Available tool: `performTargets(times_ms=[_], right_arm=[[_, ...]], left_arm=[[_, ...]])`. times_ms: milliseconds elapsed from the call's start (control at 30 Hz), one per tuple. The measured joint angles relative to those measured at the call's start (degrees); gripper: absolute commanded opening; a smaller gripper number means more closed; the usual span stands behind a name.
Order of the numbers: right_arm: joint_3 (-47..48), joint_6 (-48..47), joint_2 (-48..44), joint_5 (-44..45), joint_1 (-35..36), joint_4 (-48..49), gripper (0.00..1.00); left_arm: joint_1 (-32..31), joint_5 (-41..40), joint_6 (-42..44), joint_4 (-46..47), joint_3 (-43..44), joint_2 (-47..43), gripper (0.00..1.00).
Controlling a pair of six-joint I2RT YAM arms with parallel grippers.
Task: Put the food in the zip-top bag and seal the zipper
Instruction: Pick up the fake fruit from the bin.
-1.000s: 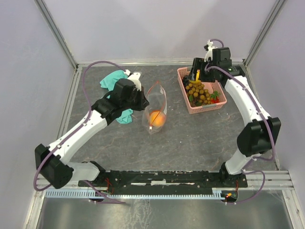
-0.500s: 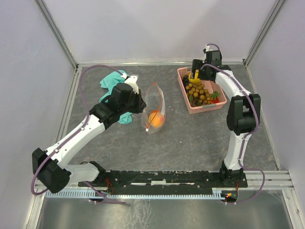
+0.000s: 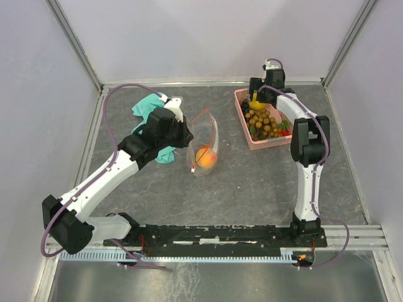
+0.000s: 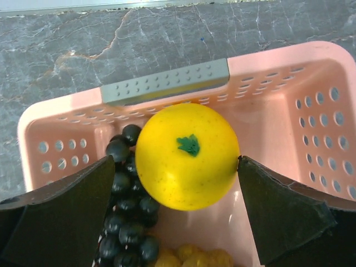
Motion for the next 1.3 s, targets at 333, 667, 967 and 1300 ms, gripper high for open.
performTargets(times_ms=[333, 667, 967, 1300], right_arm=[[2.45, -0.52, 6.67, 0.39, -0.39, 1.18, 0.87], [-2.97, -1.57, 3.04, -0.07, -1.07, 2.93, 0.79], [-11.19, -2.49, -11.56, -0.55, -1.05, 2.40, 0.78], [-19.69, -1.79, -27.43, -3.32, 0.96, -0.83, 0.78]], left_arm=[[0.00, -0.02, -0.59, -0.83, 0.46, 0.42, 0.03], [0.00, 0.02, -1.44, -0.98, 0.74, 0.61, 0.03], [0.00, 0.11, -1.44, -0.98, 0.98, 0.61, 0.03], [0.00, 0.98, -1.38, -0.76, 3.04, 1.29, 0.03]])
